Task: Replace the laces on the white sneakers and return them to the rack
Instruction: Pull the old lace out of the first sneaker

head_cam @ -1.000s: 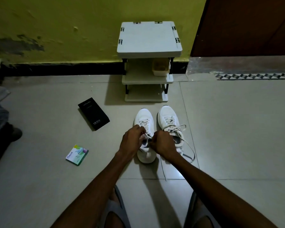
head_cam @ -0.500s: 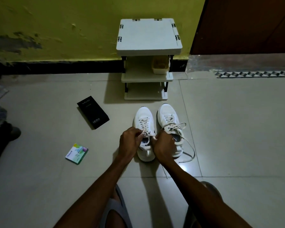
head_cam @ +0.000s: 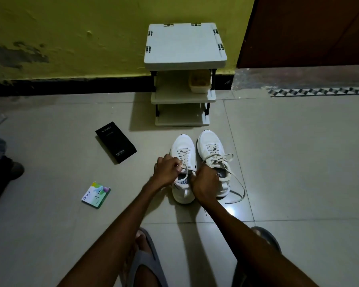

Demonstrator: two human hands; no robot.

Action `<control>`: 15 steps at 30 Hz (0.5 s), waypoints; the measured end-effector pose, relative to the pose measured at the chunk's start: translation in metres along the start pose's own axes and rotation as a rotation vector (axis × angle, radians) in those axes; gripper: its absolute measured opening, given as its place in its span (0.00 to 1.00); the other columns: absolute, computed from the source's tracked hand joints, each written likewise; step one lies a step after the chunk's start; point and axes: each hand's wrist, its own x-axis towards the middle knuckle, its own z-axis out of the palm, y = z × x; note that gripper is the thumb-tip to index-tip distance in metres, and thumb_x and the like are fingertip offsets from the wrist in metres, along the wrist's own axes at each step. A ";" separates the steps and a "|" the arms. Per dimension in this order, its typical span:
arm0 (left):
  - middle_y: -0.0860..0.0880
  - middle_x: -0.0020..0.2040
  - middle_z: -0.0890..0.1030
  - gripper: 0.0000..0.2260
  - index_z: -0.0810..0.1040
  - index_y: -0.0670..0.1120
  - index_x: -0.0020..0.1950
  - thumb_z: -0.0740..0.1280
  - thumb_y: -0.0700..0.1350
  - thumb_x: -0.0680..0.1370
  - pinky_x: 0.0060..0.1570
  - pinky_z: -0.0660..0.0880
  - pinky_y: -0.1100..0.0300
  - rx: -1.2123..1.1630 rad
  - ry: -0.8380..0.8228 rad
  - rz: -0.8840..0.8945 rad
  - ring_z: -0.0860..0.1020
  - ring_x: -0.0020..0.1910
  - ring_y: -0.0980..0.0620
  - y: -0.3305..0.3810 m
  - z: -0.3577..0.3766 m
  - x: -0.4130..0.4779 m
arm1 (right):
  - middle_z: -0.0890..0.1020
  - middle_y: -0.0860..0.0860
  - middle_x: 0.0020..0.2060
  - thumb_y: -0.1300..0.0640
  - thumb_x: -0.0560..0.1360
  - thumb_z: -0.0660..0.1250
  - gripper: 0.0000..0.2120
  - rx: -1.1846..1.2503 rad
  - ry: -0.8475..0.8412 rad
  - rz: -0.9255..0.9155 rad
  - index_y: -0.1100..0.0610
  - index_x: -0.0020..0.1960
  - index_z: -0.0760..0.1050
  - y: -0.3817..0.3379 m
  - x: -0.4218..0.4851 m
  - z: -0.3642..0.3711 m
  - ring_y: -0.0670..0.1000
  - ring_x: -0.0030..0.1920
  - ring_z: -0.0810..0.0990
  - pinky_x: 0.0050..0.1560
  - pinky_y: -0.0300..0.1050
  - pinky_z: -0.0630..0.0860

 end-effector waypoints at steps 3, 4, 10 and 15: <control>0.51 0.44 0.77 0.10 0.76 0.49 0.39 0.63 0.38 0.79 0.51 0.69 0.58 -0.207 -0.182 0.078 0.75 0.49 0.51 0.024 -0.056 0.003 | 0.81 0.58 0.55 0.58 0.75 0.69 0.12 0.013 -0.017 0.001 0.60 0.58 0.75 0.000 -0.001 0.002 0.58 0.57 0.80 0.55 0.49 0.75; 0.52 0.41 0.76 0.13 0.74 0.50 0.37 0.63 0.36 0.79 0.48 0.69 0.59 -0.344 -0.180 0.084 0.74 0.44 0.54 0.032 -0.077 0.002 | 0.82 0.58 0.54 0.58 0.75 0.70 0.12 0.022 -0.020 -0.006 0.59 0.57 0.75 0.001 0.000 0.002 0.58 0.56 0.81 0.54 0.49 0.76; 0.50 0.43 0.78 0.11 0.73 0.49 0.42 0.58 0.43 0.84 0.53 0.70 0.58 -0.680 -0.010 0.066 0.74 0.45 0.54 0.056 -0.144 0.000 | 0.80 0.57 0.59 0.57 0.76 0.68 0.15 -0.004 -0.013 -0.041 0.60 0.61 0.74 0.003 -0.001 -0.001 0.57 0.60 0.78 0.59 0.46 0.73; 0.41 0.60 0.75 0.15 0.71 0.42 0.59 0.67 0.49 0.79 0.54 0.72 0.54 -0.489 0.235 -0.264 0.74 0.59 0.44 0.029 -0.101 0.006 | 0.81 0.55 0.51 0.58 0.74 0.68 0.09 0.022 -0.067 -0.114 0.57 0.54 0.75 0.005 0.004 0.002 0.56 0.54 0.81 0.54 0.47 0.76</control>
